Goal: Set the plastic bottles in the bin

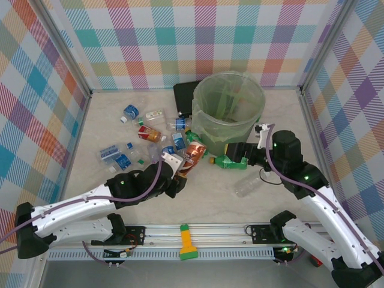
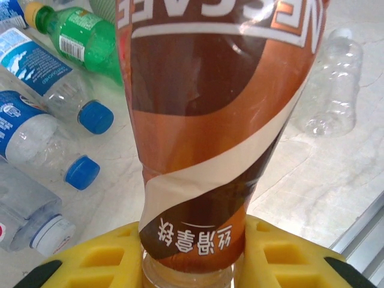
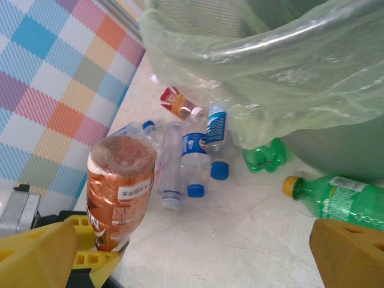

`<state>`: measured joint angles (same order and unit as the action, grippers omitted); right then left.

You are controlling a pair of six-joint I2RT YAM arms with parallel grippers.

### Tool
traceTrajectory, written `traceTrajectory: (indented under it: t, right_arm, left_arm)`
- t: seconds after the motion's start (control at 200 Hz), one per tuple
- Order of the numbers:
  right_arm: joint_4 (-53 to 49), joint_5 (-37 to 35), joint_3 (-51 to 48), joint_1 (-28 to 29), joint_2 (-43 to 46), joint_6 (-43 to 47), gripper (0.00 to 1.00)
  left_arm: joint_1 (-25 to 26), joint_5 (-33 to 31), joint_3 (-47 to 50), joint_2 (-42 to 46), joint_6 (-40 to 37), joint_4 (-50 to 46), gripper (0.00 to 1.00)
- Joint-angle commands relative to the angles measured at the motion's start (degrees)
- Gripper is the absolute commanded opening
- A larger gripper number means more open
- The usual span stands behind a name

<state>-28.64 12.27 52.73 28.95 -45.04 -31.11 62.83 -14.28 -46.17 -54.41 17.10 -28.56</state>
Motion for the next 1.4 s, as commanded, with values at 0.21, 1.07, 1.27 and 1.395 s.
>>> traceTrajectory:
  t: [0.21,1.07,1.27,1.395]
  right_arm:
    - [6.2,15.2,9.0,1.1,-8.8,-4.4,0.93]
    - [6.1,14.6,23.1,13.7,-26.1,-0.4,0.52]
    - [4.4,9.8,24.4,13.7,-24.9,0.5,0.52]
    - [2.2,5.3,26.7,13.6,-23.8,2.9,0.52]
  left_arm:
    - [0.5,0.0,-7.4,3.6,-2.1,1.2,0.29]
    - [0.5,2.3,-10.9,1.8,-4.2,-0.1,0.31]
    - [0.5,0.7,-11.2,3.0,-3.6,-0.6,0.66]
    - [0.5,-0.8,-11.6,4.8,-3.1,-1.4,0.98]
